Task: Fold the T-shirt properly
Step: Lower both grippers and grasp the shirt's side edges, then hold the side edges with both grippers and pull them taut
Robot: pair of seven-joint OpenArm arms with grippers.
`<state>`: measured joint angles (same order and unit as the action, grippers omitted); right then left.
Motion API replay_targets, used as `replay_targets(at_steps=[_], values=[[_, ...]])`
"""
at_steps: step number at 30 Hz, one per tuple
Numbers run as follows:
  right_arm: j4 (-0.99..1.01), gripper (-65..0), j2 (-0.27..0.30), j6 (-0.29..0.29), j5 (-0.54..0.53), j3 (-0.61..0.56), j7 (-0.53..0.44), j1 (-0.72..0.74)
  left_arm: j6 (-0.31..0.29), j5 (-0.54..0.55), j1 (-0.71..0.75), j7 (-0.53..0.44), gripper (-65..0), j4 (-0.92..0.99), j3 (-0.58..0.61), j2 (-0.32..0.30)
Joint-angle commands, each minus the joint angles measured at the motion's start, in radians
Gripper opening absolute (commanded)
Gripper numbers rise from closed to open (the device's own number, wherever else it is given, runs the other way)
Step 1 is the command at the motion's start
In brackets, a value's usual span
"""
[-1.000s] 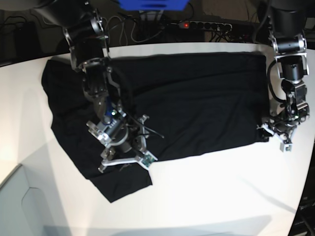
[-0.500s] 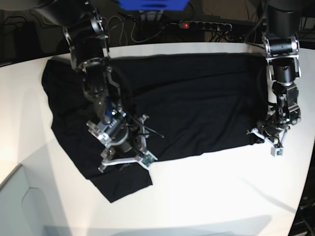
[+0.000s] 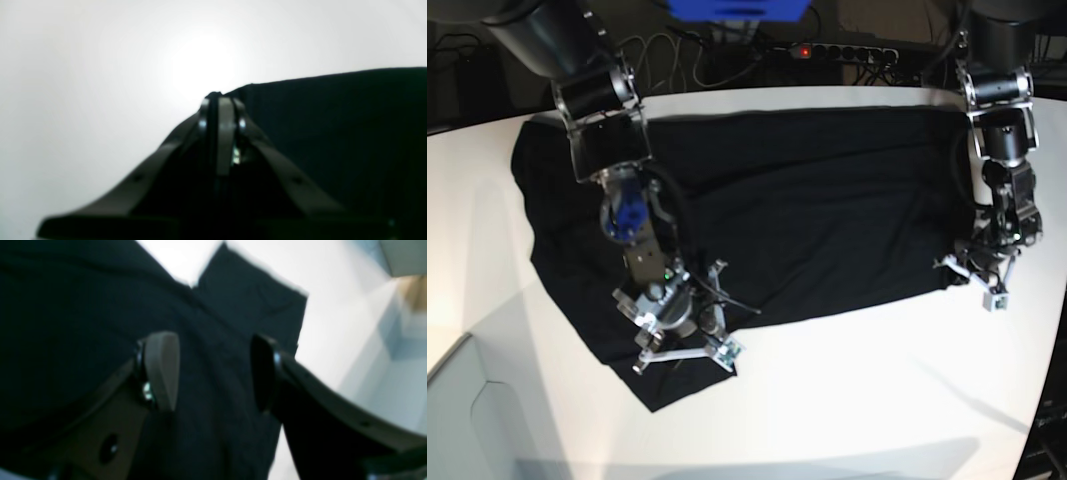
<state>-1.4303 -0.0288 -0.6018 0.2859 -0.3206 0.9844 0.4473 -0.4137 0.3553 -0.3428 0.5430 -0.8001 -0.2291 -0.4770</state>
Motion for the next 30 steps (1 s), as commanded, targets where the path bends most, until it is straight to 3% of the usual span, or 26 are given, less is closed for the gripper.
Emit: replay_targets(at_steps=[1, 4, 9, 13, 16, 22, 28, 30], values=[[0.003, -30.8, -0.007, -0.005, 0.003, 0.002, -0.023, 0.040, -0.001, -0.003, 0.004, 0.012, -64.7, -0.046, -0.002, -0.013], [0.119, -31.0, -0.024, -0.004, 0.003, -0.001, -0.077, 0.107, -0.001, -0.003, 0.044, 0.033, -64.9, -0.134, -0.002, -0.013], [0.504, -31.1, -0.018, 0.004, 0.006, -0.002, -0.221, 0.267, -0.001, -0.003, 0.072, 0.104, -64.9, -0.255, -0.010, -0.021], [0.787, -31.1, 0.014, 0.113, 0.006, -0.002, -0.361, 0.371, -0.001, -0.023, 0.084, 0.113, -64.9, -0.281, -0.011, -0.021], [0.922, -31.1, 0.050, 0.121, 0.006, -0.002, -0.433, 0.425, -0.001, -0.088, 0.084, 0.113, -64.9, -0.285, -0.011, -0.010], [0.945, -31.1, 0.108, 0.122, 0.006, -0.002, -0.456, 0.456, -0.001, -0.123, 0.084, 0.113, -64.9, -0.287, -0.013, 0.008], [0.868, -31.1, 0.106, 0.121, 0.005, -0.001, -0.404, 0.474, -0.001, -0.123, 0.084, 0.113, -64.9, -0.287, -0.013, 0.008], [0.808, -31.1, 0.106, 0.092, 0.005, 0.001, -0.373, 0.469, -0.001, -0.123, 0.086, 0.113, -64.9, -0.287, -0.013, 0.007]])
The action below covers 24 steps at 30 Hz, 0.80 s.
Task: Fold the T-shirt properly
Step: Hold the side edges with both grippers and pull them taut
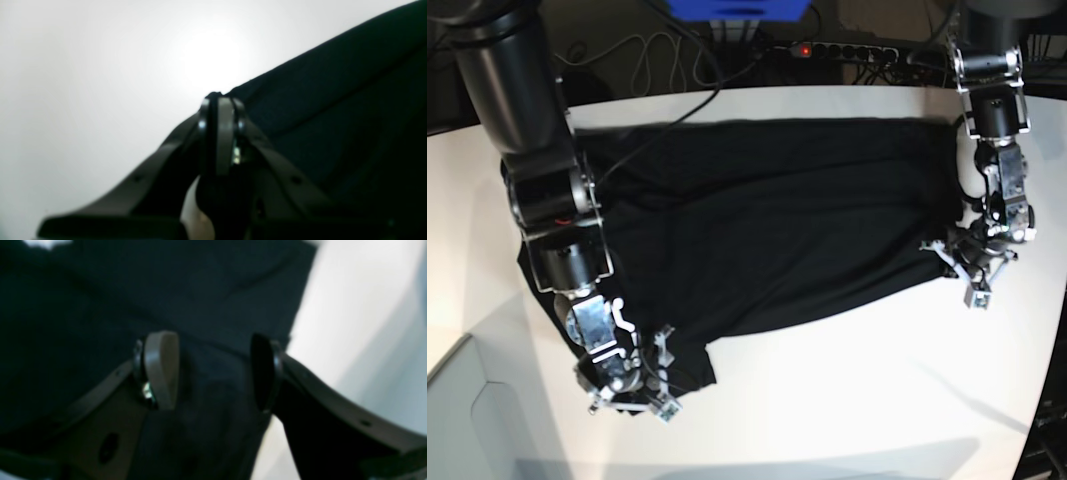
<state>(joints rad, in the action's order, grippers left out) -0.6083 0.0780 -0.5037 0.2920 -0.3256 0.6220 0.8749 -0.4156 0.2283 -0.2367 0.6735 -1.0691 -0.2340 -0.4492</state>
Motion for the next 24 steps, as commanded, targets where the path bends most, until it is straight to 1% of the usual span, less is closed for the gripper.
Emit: replay_targets(at_steps=[1, 2, 3, 5, 7, 8, 11, 14, 16, 19, 22, 23, 24], values=[[-0.028, -31.1, 0.001, -0.026, -0.001, 0.007, -0.004, 0.042, 0.001, 0.004, -0.014, -0.018, -64.9, -0.018, -0.008, -0.024], [-0.029, -31.1, 0.001, -0.037, -0.001, 0.010, -0.004, 0.042, 0.001, 0.004, -0.011, -0.018, -64.9, -0.018, -0.008, -0.026], [-0.029, -31.0, 0.007, -0.036, -0.001, 0.010, -0.006, 0.042, 0.001, 0.007, -0.011, -0.018, -64.9, -0.020, -0.008, -0.026], [-0.026, -30.8, 0.035, -0.034, -0.001, 0.013, -0.011, 0.042, 0.001, 0.009, -0.010, -0.019, -64.9, -0.020, -0.008, -0.027], [0.023, -30.8, 0.053, -0.029, -0.001, 0.013, -0.058, 0.042, 0.001, 0.009, -0.010, -0.019, -64.9, -0.020, -0.008, -0.026], [0.070, -30.7, 0.064, -0.010, -0.001, 0.013, -0.096, 0.042, 0.001, 0.010, -0.008, -0.019, -64.9, -0.020, -0.008, -0.024], [0.236, -30.7, 0.081, 0.090, -0.001, 0.013, -0.248, 0.043, 0.001, 0.010, -0.008, -0.019, -64.9, -0.030, -0.008, -0.020], [0.333, -30.7, 0.087, 0.152, -0.007, 0.018, -0.340, 0.043, 0.001, 0.010, 0.006, -0.019, -64.9, -0.063, -0.008, -0.018], [0.357, -30.7, 0.084, 0.158, -0.007, 0.055, -0.365, 0.042, 0.001, 0.010, 0.013, -0.018, -64.9, -0.096, -0.008, -0.018], [0.362, -31.0, 0.067, 0.156, -0.007, 0.122, -0.367, 0.039, 0.001, 0.010, 0.033, -0.018, -64.9, -0.128, -0.008, -0.021], [0.357, -31.4, 0.061, 0.155, -0.006, 0.128, -0.365, 0.011, 0.001, 0.010, 0.036, -0.018, -64.9, -0.133, -0.008, -0.024], [0.357, -32.4, 0.055, 0.153, -0.006, 0.128, -0.363, 0.008, 0.001, 0.010, 0.036, -0.018, -64.9, -0.133, -0.008, -0.026], [0.360, -34.9, 0.049, 0.138, -0.006, 0.128, -0.363, 0.005, 0.001, 0.010, 0.036, -0.018, -64.9, -0.133, -0.008, -0.026]])
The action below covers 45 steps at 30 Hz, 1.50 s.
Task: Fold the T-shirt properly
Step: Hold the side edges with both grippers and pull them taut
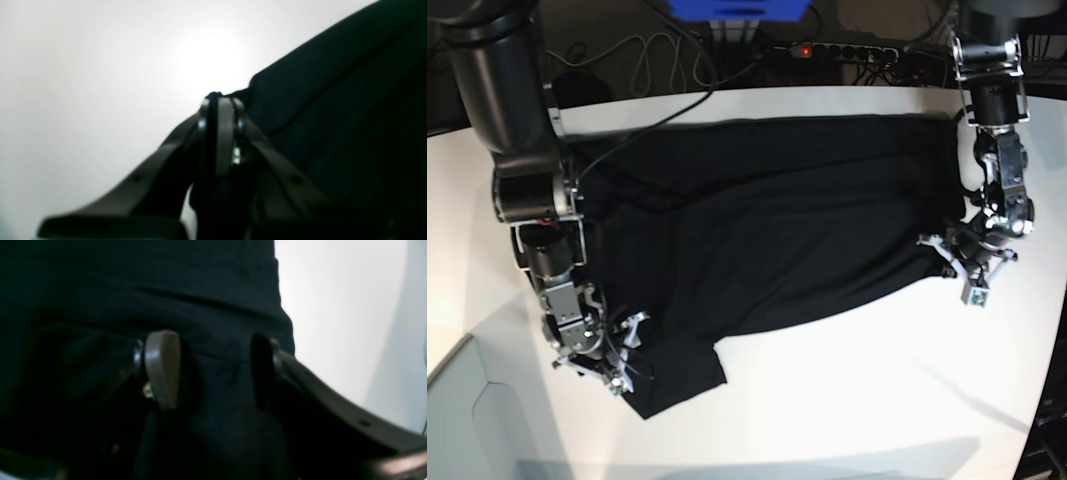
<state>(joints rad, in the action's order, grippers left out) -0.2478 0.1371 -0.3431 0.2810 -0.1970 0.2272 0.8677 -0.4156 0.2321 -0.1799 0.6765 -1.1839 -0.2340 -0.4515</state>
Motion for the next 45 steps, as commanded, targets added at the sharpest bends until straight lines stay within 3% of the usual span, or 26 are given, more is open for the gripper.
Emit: replay_targets(at_steps=[1, 4, 6, 14, 22, 24, 28, 30, 38, 42, 45], values=[[0.000, -39.1, -0.015, -0.041, 0.007, 0.000, 0.031, 0.002, 0.001, 0.002, -0.020, -0.021, -64.9, -0.017, -0.008, -0.023], [-0.032, -57.6, -0.017, -0.047, 0.007, 0.004, 0.036, -0.020, 0.001, 0.000, -0.020, -0.021, -64.9, -0.020, -0.008, -0.023], [-0.072, -65.0, -0.017, -0.047, 0.007, 0.004, 0.080, -0.025, 0.001, 0.000, -0.020, -0.021, -64.9, -0.020, -0.008, -0.023], [-0.519, -65.0, -0.011, -0.053, 0.005, 0.003, 0.308, -0.140, 0.001, 0.000, -0.022, -0.021, -64.9, -0.018, -0.008, -0.026], [-0.747, -65.0, 0.011, -0.055, 0.005, 0.004, 0.395, -0.213, 0.001, 0.000, -0.022, -0.021, -64.9, -0.018, -0.008, -0.019], [-0.727, -59.4, 0.019, -0.055, 0.005, 0.004, 0.393, -0.210, 0.001, 0.000, -0.022, -0.021, -64.9, -0.018, -0.008, -0.019], [-0.591, -34.4, 0.023, -0.055, 0.004, 0.031, 0.369, -0.166, 0.001, 0.000, -0.020, -0.021, -64.9, -0.018, -0.008, -0.017], [-0.482, -26.4, 0.022, -0.055, 0.004, 0.077, 0.308, -0.133, 0.001, 0.000, -0.020, -0.021, -64.9, -0.020, -0.008, -0.017], [0.103, -27.5, 0.043, -0.087, 0.004, 0.228, -0.001, 0.071, 0.001, 0.005, 0.006, -0.022, -64.9, -0.020, -0.008, -0.023], [0.106, -29.0, 0.022, -0.090, 0.004, 0.227, 0.011, 0.066, 0.001, 0.003, 0.006, -0.025, -64.9, -0.020, -0.008, -0.019], [0.104, -41.0, 0.005, -0.087, 0.004, 0.193, 0.018, 0.049, 0.001, 0.003, 0.000, -0.022, -64.9, -0.020, -0.008, -0.017]])
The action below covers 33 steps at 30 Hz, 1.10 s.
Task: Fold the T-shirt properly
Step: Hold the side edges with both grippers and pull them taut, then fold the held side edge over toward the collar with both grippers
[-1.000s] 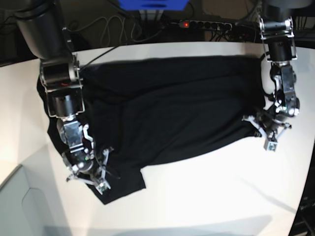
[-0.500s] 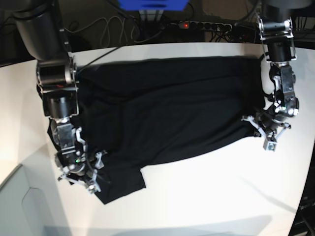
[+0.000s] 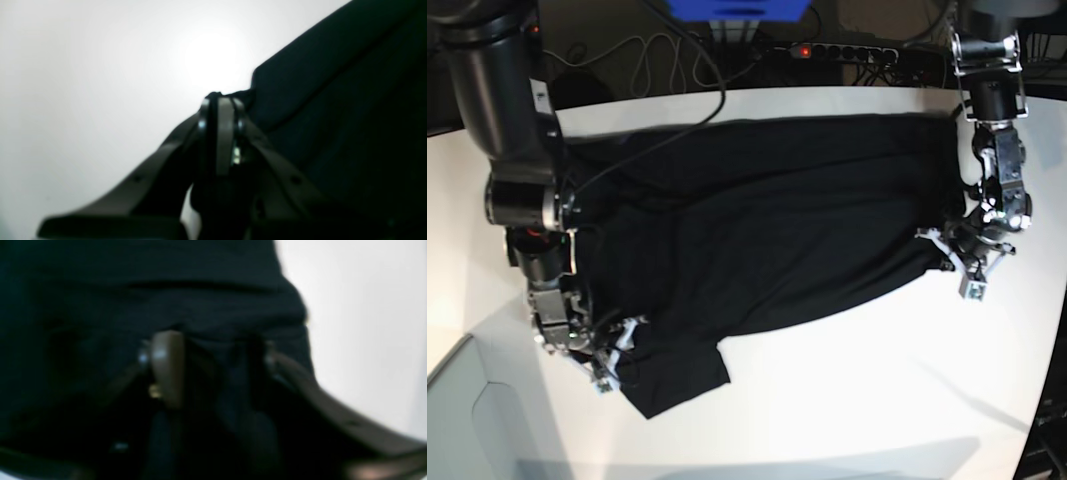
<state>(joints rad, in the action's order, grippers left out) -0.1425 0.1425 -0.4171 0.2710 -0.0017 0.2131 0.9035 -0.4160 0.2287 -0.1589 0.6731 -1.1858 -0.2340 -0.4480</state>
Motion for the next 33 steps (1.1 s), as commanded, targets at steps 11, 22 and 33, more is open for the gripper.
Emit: replay_targets(at_steps=[11, 22, 33], values=[[-0.383, -65.0, -0.022, -0.010, 0.014, -0.002, 0.217, -0.100, 0.001, 0.004, -0.023, -0.022, -64.9, -0.018, -0.008, -0.028], [-0.757, -65.0, -0.001, -0.016, 0.015, -0.004, 0.401, -0.249, 0.001, 0.002, 0.015, 0.006, -64.9, -0.165, -0.008, -0.021], [-1.064, -65.0, 0.018, -0.018, 0.015, 0.001, 0.540, -0.404, 0.002, -0.074, 0.132, 0.176, -64.9, -0.409, -0.071, 0.021]])
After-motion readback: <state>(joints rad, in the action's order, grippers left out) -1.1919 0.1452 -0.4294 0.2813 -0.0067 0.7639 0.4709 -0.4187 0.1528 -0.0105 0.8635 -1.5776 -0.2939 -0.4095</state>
